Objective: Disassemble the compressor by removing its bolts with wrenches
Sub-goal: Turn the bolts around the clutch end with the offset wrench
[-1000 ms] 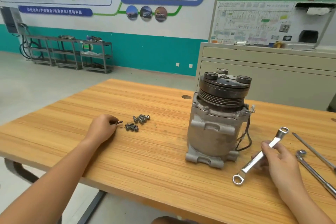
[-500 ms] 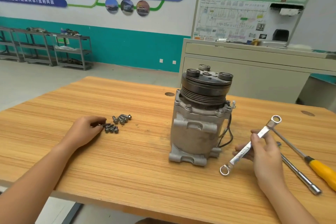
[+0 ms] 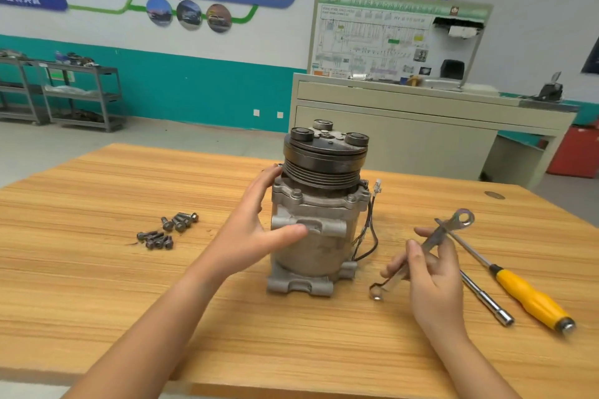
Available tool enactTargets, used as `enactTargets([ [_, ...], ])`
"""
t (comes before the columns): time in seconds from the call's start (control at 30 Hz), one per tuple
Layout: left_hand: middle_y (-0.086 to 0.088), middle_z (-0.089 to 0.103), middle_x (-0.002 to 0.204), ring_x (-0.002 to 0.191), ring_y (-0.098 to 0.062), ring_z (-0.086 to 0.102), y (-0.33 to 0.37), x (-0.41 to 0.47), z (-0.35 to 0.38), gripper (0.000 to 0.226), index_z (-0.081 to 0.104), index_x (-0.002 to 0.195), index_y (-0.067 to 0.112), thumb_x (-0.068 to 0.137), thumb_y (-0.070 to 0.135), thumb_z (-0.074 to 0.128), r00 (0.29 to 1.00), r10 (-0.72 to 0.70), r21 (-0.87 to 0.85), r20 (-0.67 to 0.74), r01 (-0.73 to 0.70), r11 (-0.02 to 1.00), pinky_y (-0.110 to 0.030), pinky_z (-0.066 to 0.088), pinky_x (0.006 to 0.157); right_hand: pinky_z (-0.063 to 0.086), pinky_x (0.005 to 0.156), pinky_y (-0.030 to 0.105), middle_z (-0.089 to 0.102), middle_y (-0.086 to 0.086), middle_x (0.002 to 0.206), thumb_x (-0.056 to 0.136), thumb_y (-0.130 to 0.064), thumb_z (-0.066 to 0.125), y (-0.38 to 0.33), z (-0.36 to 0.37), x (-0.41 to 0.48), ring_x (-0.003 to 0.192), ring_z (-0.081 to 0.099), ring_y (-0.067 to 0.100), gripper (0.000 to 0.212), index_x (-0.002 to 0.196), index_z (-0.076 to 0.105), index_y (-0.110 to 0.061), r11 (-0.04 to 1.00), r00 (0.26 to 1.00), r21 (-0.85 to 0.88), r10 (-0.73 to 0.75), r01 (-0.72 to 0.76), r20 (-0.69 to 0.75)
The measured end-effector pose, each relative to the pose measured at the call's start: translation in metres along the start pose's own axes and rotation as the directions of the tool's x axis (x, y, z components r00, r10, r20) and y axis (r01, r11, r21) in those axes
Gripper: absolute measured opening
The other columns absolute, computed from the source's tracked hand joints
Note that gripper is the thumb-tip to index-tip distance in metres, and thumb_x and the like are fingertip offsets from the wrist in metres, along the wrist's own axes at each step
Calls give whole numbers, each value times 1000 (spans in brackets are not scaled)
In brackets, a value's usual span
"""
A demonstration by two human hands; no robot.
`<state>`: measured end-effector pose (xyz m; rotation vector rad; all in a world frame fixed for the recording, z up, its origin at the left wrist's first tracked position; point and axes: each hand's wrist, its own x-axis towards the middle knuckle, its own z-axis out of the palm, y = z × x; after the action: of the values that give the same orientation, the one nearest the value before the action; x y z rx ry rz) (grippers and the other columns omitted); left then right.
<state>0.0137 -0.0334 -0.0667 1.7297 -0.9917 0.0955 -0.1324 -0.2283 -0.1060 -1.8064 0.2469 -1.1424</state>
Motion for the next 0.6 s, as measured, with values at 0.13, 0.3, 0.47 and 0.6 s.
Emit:
enactTargets([
  [0.13, 28, 32, 143, 132, 8, 30, -8, 1, 15, 84, 39, 137, 33, 61, 60, 64, 981, 57, 15, -185, -55, 998, -14, 26, 103, 52, 49, 29, 62, -1, 64, 88, -36, 40, 2, -11, -7, 47, 58, 10, 19, 92, 45, -54, 997, 994, -67, -39, 32, -104],
  [0.3, 42, 24, 138, 131, 14, 25, -15, -3, 15, 76, 32, 133, 45, 67, 56, 68, 980, 128, 26, -153, -126, 992, 4, 20, 97, 48, 53, 33, 57, 0, 51, 96, -21, 39, 3, -3, -8, 45, 54, 12, 18, 103, 49, -33, 981, 989, -185, 83, -60, 121],
  [0.47, 33, 29, 137, 127, 21, 24, -13, -2, 15, 78, 32, 131, 41, 62, 60, 65, 965, 170, 94, -199, -154, 984, -1, 19, 102, 32, 44, 21, 41, -8, 43, 91, -39, 38, -25, -8, 1, 40, 37, 4, 26, 114, 51, -41, 962, 959, -269, 111, -38, 260],
  [0.6, 31, 27, 136, 139, -5, 23, -13, -2, 18, 81, 32, 131, 36, 64, 66, 65, 954, 187, 217, -234, -137, 967, -43, 22, 115, 36, 52, 10, 50, -28, 47, 89, -51, 30, -62, -20, 21, 54, 49, -10, 40, 115, 56, -35, 880, 921, -469, 118, 77, 372],
])
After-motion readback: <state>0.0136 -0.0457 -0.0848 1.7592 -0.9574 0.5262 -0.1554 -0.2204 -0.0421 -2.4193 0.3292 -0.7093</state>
